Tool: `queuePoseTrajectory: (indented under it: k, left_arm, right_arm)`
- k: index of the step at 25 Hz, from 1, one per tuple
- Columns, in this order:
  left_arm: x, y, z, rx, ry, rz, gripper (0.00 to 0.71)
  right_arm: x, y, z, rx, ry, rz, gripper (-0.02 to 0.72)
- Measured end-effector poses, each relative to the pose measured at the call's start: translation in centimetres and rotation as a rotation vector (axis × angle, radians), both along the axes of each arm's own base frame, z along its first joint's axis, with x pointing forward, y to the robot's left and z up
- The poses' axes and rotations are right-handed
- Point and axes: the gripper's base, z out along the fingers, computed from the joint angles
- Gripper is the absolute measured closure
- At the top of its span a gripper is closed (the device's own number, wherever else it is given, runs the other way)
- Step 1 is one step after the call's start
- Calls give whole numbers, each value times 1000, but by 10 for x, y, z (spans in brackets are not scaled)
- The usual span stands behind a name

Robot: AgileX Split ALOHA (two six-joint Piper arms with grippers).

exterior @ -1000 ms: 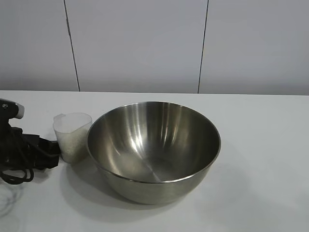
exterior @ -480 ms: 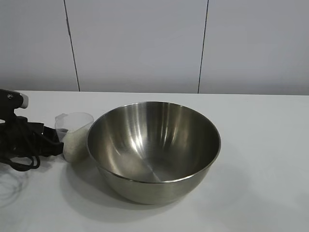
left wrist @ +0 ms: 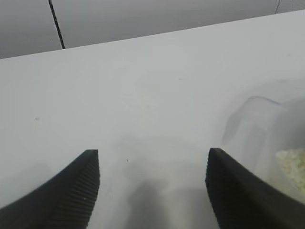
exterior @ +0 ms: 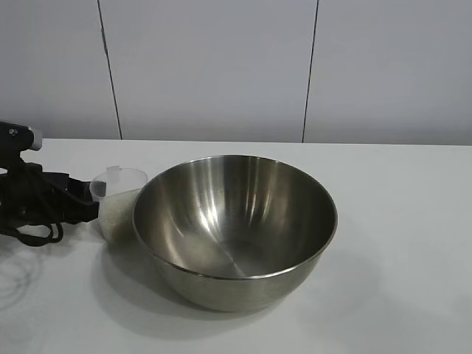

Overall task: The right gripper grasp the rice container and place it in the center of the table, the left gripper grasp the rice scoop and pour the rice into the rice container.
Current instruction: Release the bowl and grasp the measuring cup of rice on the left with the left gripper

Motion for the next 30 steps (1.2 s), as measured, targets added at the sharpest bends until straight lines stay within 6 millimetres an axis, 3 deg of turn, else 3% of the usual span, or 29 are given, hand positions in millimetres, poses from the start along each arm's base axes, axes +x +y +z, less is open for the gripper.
queuePoseTrajectory:
  k: [19,30]
  left_arm:
    - [-6,-11,-10,28,16,-151,240]
    - [6,-12,-4,24,-27,-141,240]
  right_arm:
    - [0,0,0,0,-1,0,44]
    - [0,0,0,0,-1,0,44]
